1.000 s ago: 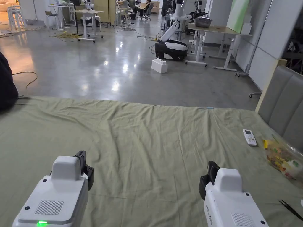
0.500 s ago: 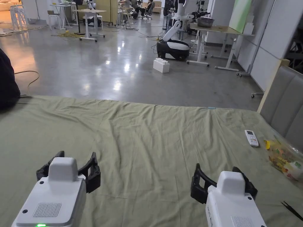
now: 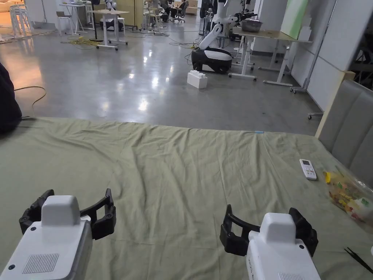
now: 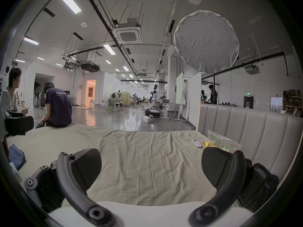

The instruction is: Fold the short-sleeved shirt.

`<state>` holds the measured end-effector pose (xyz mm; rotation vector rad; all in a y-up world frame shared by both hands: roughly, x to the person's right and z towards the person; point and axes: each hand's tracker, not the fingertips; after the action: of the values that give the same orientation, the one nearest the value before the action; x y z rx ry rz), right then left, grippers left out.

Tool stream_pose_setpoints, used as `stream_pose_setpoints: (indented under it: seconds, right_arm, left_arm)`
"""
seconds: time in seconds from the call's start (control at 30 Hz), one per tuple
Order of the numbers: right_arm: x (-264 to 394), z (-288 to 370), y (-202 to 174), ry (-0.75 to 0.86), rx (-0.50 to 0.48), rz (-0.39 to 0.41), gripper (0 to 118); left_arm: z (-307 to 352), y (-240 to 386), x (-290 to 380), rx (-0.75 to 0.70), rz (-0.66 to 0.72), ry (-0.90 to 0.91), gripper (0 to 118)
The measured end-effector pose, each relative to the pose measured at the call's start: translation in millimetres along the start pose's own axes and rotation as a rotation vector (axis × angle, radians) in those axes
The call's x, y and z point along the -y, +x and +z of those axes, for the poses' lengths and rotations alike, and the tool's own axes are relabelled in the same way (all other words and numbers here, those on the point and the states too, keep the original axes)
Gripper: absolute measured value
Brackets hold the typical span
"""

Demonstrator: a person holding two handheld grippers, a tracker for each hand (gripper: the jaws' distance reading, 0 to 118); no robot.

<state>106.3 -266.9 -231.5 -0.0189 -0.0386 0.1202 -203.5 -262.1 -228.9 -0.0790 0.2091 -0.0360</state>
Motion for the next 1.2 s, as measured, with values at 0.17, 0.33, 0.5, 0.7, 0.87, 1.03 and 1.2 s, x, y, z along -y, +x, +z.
stream_pose_setpoints:
  seconds: [0.17, 0.33, 0.5, 0.7, 0.87, 1.03, 1.2]
  right_arm:
    - [0, -2, -1, -0.01, 0.008, 0.019, 118]
    - [-4, -1, -4, 0.019, -0.03, 0.047, 118]
    - [-11, -5, 3, -0.028, -0.061, -0.068, 118]
    - [-17, -14, 16, -0.125, -0.01, -0.269, 118]
    - [-27, -18, 24, -0.129, -0.02, -0.316, 118]
    - [-32, -22, 12, -0.135, 0.071, -0.206, 118]
    - [-31, -24, 2, -0.165, 0.107, -0.196, 118]
  left_arm:
    - [-2, -3, -1, 0.034, 0.007, -0.001, 104]
    - [-6, -3, 0, 0.072, -0.014, 0.012, 104]
    - [-9, -6, -1, 0.076, 0.028, -0.012, 104]
    - [-10, -9, 1, 0.101, 0.02, -0.049, 104]
    - [-3, -9, 2, 0.12, -0.007, -0.061, 104]
    - [-8, -7, 3, 0.106, -0.006, -0.065, 104]
    - [-14, -9, 1, 0.099, 0.021, -0.071, 104]
